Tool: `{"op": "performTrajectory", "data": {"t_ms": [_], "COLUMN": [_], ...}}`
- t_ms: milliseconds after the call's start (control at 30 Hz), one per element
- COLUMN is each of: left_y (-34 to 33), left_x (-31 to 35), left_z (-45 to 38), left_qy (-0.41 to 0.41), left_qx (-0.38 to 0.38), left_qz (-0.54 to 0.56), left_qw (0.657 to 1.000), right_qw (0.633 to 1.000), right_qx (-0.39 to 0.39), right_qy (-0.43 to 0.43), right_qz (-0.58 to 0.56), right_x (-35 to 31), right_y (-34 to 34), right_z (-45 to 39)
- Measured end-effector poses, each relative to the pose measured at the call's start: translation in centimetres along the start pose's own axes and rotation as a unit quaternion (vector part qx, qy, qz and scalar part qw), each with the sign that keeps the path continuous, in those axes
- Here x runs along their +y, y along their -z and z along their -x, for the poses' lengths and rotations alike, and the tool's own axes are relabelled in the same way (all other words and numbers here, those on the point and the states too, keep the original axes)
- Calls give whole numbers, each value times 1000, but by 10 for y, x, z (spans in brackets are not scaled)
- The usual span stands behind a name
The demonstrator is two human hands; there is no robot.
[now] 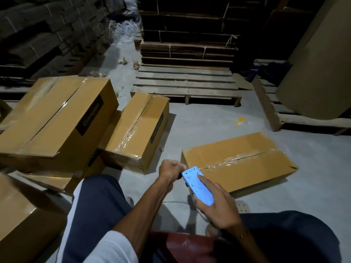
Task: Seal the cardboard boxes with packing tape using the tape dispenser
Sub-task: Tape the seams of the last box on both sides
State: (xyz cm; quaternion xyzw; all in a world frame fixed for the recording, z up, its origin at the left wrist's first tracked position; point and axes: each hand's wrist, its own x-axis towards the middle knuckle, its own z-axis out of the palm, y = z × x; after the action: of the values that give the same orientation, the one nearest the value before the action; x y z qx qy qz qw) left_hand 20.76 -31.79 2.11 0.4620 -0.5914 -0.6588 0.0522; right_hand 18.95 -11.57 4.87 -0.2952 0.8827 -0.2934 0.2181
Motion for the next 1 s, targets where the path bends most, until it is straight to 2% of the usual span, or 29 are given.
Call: {"op": "performTrajectory", "data": {"t_ms": [67, 133, 167, 233, 333, 500, 633, 767, 1000], "left_y": [4, 10, 11, 3, -21, -40, -44, -44, -41], "left_x": [8, 18, 21, 22, 7, -37, -39, -53, -52], "left_z": [-31, -66, -83, -115, -160, -240, -260, -277, -281], "left_qy": [-21, -39, -48, -77, -106, -114, -115, -103, -98], "left_qx": [58, 111, 120, 101, 59, 71, 57, 46, -2], "left_qz": [-17, -44, -65, -116, -198, -277, -282, -249, -197], "left_qw": [998, 992, 990, 985, 973, 952, 951, 962, 975], "right_qw": [999, 996, 994, 994, 999, 990, 983, 979, 978], "right_qx": [19, 44, 16, -40, -37, -67, -102, -105, -114], "right_qy": [-7, 20, 19, 3, -11, -90, -138, -150, -156], "right_qz": [34, 75, 102, 99, 21, 82, 63, 90, 72], "right_x": [3, 14, 21, 37, 60, 77, 86, 87, 79], "right_y": [-3, -4, -6, -12, -29, -46, -60, -69, -75], "right_z": [-3, -7, -11, -24, -48, -103, -134, -144, -142]}}
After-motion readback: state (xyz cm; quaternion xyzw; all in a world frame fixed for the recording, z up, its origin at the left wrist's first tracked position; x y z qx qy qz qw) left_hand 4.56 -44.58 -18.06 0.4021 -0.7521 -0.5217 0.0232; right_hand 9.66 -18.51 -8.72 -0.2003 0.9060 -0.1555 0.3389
